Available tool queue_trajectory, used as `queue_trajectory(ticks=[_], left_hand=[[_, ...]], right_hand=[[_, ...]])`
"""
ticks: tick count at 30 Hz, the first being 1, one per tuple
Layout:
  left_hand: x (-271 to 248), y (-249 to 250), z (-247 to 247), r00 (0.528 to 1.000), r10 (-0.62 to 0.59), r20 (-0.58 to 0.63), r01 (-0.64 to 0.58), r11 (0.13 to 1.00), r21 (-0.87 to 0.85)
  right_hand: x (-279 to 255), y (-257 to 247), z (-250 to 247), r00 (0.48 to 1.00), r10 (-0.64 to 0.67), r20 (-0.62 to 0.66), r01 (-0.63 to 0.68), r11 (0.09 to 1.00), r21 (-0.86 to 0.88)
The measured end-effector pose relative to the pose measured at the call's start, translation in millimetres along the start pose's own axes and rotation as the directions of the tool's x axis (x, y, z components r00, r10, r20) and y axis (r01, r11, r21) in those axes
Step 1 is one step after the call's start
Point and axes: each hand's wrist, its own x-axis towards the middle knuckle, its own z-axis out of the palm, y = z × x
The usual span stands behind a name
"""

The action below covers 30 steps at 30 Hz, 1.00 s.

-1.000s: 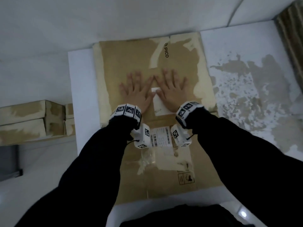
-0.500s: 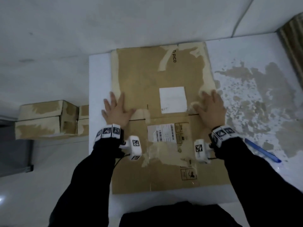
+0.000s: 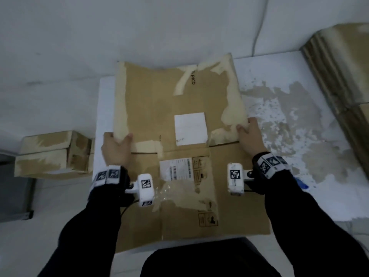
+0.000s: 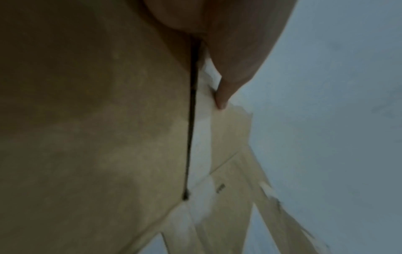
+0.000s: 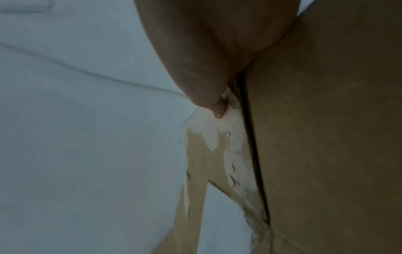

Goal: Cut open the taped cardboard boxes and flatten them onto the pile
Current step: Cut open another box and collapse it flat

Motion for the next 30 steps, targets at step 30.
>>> queue_trajectory(ticks=[30], left_hand=[[-319, 416, 401, 0.917, 0.173, 0.359, -0.069, 0.956, -0.285]], right_hand=[[204, 245, -546, 0.975, 0.009, -0.223, -0.082, 0.944, -0.321]])
